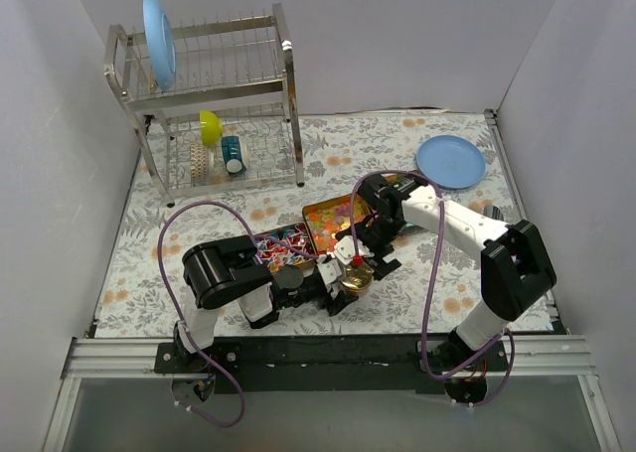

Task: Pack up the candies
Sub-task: Screw the bottle lid onto the packing bottle.

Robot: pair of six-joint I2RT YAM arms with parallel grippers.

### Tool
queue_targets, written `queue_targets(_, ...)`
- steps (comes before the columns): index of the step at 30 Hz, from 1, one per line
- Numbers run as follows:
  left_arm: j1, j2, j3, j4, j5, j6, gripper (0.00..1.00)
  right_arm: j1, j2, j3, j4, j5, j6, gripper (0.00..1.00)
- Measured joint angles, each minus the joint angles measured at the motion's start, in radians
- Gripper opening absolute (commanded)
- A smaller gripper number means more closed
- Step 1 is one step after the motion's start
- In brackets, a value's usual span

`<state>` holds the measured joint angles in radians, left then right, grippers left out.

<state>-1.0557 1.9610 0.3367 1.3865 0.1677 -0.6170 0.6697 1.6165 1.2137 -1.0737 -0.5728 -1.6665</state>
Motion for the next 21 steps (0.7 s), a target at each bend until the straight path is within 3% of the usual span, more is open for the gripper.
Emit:
queue_targets(5,0.000,0.000,0.000,0.000,0.000,0.000,0.00,0.021,0.005,0.000,-0.056,0.000,-0.044,0.98)
queue_targets(21,0.000,0.000,0.004,-0.002,0.000,0.000,0.00,0.062,0.063,-0.002,0.003,-0.003,-0.028,0.97)
